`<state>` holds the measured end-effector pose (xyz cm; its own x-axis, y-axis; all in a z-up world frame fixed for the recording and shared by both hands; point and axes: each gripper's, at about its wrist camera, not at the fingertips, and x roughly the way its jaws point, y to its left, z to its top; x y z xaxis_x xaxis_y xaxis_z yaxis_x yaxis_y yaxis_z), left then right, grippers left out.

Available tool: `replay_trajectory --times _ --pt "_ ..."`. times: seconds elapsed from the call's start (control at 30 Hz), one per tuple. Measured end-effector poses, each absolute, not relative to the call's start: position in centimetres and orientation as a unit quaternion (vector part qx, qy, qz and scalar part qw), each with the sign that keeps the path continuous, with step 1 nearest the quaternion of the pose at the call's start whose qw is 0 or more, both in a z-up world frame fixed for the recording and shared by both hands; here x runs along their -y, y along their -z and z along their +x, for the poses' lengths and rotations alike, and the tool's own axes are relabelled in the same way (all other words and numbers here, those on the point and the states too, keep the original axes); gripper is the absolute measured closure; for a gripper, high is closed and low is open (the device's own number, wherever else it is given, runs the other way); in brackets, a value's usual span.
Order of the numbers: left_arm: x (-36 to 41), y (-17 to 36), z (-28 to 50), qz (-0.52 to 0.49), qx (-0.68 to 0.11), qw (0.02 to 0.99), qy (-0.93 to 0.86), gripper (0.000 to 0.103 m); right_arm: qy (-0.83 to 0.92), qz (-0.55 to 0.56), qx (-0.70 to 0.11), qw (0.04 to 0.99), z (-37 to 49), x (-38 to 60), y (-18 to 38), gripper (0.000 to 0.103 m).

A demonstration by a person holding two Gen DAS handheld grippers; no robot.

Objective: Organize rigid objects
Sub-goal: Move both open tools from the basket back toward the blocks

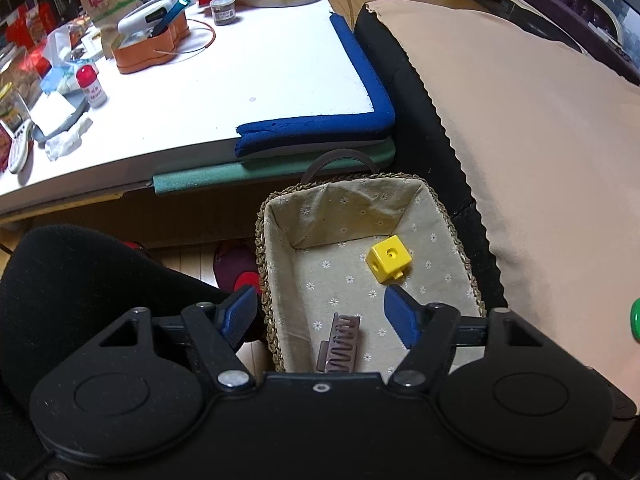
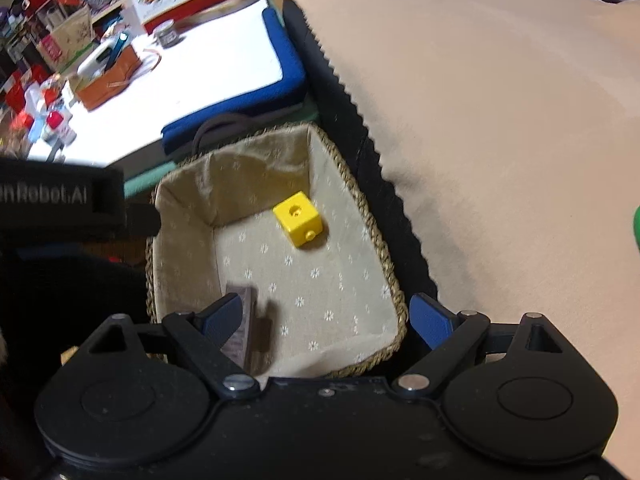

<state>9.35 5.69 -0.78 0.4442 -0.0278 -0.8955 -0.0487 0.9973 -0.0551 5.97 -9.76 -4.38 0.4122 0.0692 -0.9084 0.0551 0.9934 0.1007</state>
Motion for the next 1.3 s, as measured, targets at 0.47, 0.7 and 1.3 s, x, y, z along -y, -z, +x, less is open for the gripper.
replay_trajectory --times 0.47,0.7,1.3 --pt "-4.8 0.2 7.7 -0.004 -0.511 0.86 0.01 0.031 -0.006 0.041 -0.537 0.842 2.8 10.3 3.6 0.012" --pt "-4.3 -0.3 6.6 0.008 -0.497 0.867 0.021 0.029 0.002 0.051 -0.52 0.853 0.3 12.2 2.0 0.012" --pt "-0.8 0.1 2.6 0.022 -0.489 0.867 0.09 0.02 0.06 0.058 -0.429 0.9 -8.7 19.9 -5.2 0.01"
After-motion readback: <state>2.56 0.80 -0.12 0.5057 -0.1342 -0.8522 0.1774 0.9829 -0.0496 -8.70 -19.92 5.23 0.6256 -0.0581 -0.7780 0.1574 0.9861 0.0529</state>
